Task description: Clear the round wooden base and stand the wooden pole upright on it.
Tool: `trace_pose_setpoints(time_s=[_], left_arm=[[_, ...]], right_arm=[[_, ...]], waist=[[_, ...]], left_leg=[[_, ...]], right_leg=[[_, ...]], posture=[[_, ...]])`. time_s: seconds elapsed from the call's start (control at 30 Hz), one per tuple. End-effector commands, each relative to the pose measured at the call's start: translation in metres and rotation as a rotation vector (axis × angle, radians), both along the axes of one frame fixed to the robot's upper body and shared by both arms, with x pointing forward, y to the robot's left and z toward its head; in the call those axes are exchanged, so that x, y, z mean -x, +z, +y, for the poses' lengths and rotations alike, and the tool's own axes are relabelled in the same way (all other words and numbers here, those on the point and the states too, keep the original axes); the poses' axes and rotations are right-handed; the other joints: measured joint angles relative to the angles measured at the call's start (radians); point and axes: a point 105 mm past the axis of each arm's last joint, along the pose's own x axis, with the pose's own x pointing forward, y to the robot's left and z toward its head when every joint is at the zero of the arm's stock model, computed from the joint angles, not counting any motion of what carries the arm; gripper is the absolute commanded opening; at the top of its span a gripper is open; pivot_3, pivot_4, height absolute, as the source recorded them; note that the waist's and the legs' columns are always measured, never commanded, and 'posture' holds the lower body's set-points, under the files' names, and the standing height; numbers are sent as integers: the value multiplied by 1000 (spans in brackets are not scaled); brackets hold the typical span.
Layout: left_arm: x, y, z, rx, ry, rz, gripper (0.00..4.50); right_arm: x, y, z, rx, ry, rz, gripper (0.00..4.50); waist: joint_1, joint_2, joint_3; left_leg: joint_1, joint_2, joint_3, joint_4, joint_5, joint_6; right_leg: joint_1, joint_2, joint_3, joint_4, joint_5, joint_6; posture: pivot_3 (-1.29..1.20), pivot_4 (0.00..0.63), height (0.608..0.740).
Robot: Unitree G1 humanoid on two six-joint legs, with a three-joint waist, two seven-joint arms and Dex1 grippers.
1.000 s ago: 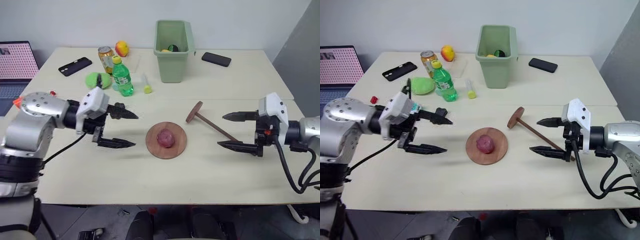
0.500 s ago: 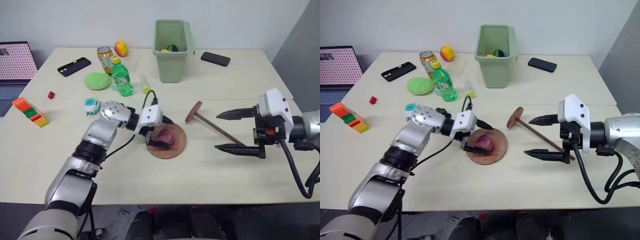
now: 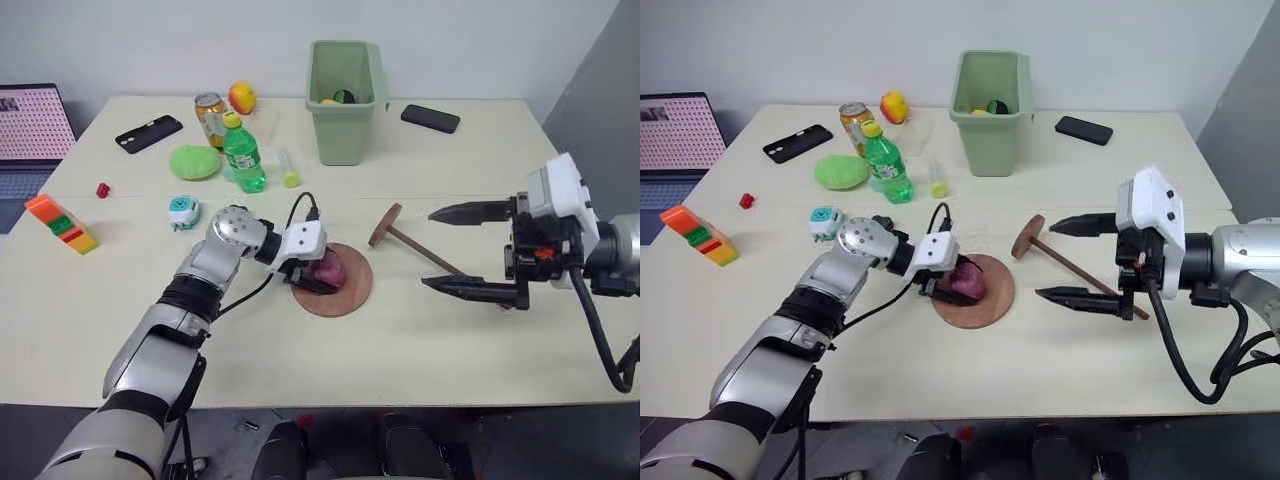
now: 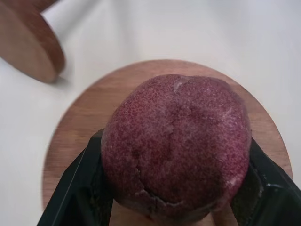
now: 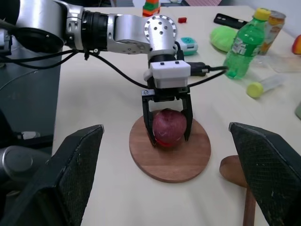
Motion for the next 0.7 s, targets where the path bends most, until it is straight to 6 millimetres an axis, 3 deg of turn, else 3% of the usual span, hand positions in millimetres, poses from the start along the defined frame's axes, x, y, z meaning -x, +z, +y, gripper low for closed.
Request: trace_pose_setpoints(time_s=[0.03,0.13,0.23,0.37,0.43,0.5,0.7], left_arm=[[30,57,29,177,21,15,2676],[47,74,65,193,167,27,2676],[42,85,111,236,464,5,2676],[21,92,148,359,805,-42,2676],[1,71,194,366,1159,-45,2676],[-5,57,216,367,1342,-43,2676],[-27,43,253,473,1689,-76,2676]], right_arm=[[3,3,4,-15,15,-26,4500],[2,0,5,-31,18,-18,4500],[0,-4,5,-41,27,-3,4500],[-3,-4,7,-50,40,-2,4500],[-5,-3,10,-53,52,-6,4500],[-6,-2,11,-53,58,-8,4500],[-6,-1,13,-54,62,-11,4500]], waist=[[-9,0,0],[-23,0,0],[-24,0,0],[-8,0,0],[2,0,0],[2,0,0],[12,-3,0]], left_leg=[[0,1,0,0,0,0],[-1,3,0,0,0,-1],[0,2,0,0,-1,1],[0,1,-1,1,-1,2],[1,1,0,2,-1,2],[0,0,0,2,-1,2],[-2,0,0,2,-1,1]], right_leg=[[-1,0,0,0,0,0],[-3,1,1,2,0,0],[-4,0,1,4,0,0],[-2,0,1,5,0,0],[-1,-1,1,5,0,0],[-1,-1,1,4,0,0],[-5,-1,0,5,0,0]], posture=[[0,150,740],[0,150,740],[0,150,740],[0,150,740],[0,150,740],[0,150,740],[0,150,740]])
